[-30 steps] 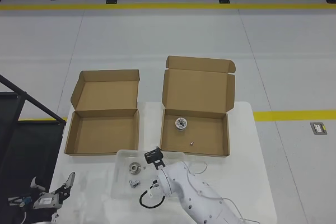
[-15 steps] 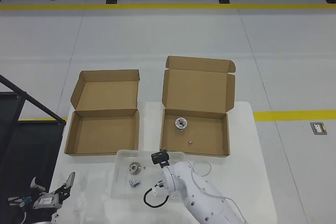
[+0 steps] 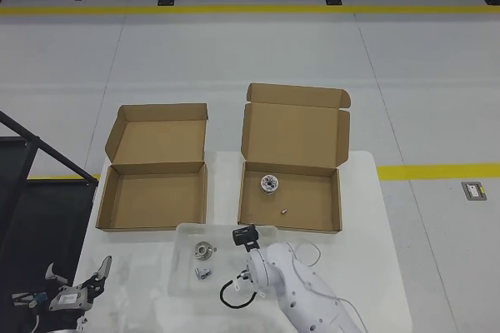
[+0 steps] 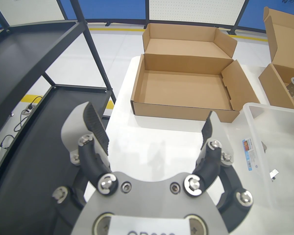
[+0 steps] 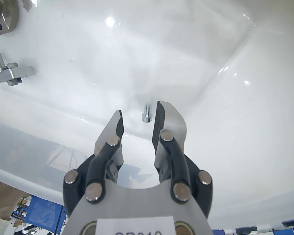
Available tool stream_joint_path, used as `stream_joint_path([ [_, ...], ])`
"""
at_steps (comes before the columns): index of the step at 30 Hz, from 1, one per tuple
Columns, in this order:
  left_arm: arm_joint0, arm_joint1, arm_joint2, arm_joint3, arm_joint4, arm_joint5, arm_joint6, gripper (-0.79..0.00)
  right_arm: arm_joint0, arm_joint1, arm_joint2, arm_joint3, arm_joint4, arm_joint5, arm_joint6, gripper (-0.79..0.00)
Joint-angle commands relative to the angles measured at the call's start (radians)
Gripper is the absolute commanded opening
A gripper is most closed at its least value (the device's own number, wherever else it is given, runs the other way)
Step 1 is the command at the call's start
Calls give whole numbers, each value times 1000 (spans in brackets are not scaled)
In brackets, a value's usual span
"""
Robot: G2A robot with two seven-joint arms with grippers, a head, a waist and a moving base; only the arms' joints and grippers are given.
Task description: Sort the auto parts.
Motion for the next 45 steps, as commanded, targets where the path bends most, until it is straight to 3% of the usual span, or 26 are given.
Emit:
stream_joint_path([
  [1, 0, 0, 0, 0, 0, 0, 0, 0, 1, -2, -2, 3, 1, -5, -1, -517],
  [11, 0, 0, 0, 0, 0, 0, 0, 0, 29, -18, -18, 59, 0, -5, 14, -539],
  [14, 0, 0, 0, 0, 0, 0, 0, 0, 38, -23, -21, 76, 6, -6, 12, -643],
  [18, 0, 0, 0, 0, 0, 0, 0, 0, 51, -28, -17, 99, 16, -17, 10, -680],
  [20, 0, 0, 0, 0, 0, 0, 0, 0, 56, -30, -14, 109, 24, -25, 8, -770],
  [25, 0, 0, 0, 0, 0, 0, 0, 0, 55, -29, 9, 93, 54, -70, -25, -785],
  [31, 0, 0, 0, 0, 0, 0, 0, 0, -9, -2, 76, -77, 48, -153, -44, -785],
  [41, 0, 0, 0, 0, 0, 0, 0, 0, -203, 57, 211, -544, -133, -255, -140, -785],
  [45, 0, 0, 0, 0, 0, 0, 0, 0, -207, 66, 260, -578, -212, -241, -198, -785],
])
